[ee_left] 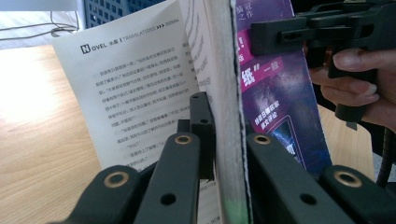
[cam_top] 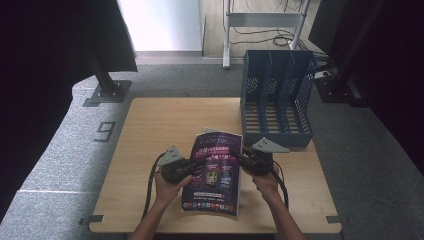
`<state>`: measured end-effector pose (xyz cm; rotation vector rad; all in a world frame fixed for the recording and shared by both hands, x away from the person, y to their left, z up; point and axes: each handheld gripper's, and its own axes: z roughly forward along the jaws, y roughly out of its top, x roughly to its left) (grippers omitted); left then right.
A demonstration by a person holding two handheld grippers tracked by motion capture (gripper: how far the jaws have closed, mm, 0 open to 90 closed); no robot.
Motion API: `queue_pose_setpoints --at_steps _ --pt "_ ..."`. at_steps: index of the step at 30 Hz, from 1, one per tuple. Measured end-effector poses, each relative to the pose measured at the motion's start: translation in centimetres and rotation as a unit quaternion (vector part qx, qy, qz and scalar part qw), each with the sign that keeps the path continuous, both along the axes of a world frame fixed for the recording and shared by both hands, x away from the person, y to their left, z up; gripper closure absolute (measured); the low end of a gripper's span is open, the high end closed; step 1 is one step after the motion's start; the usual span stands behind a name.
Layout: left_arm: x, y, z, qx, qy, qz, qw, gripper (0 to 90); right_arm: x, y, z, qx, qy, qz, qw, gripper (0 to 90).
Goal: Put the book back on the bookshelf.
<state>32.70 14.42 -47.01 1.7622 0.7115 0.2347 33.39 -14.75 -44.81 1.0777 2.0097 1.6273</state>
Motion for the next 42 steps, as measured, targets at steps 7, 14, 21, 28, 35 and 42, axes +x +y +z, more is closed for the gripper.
queue_pose_setpoints --at_steps 7,14,21,28,35,42 --pt "0.2 0.0 0.6 0.0 -0.005 -0.001 1.0 86.8 -0.1 0.1 0.6 0.0 -0.01 0.0 1.0 75.5" --pt "0.5 0.1 2.6 -0.006 -0.029 0.005 0.9995 87.0 -0.6 0.2 3.1 0.011 -0.032 0.008 0.9994 78.3" --pt "0.2 0.0 3.4 -0.001 -0.04 0.002 0.9992 87.0 -0.9 0.1 3.9 0.004 -0.054 0.001 0.9986 78.8" --pt "0.3 -0.3 3.1 0.0 -0.041 0.003 0.9992 87.1 -0.7 -0.1 3.4 0.005 -0.053 -0.004 0.9986 78.8" --pt "0.4 -0.4 3.1 0.003 -0.041 0.002 0.9991 87.1 -0.8 -0.2 3.3 0.006 -0.055 -0.004 0.9984 78.8" --pt "1.4 -0.4 3.6 0.005 -0.047 0.008 0.9989 87.2 -0.4 0.0 3.7 0.002 -0.07 -0.005 0.9976 78.6"
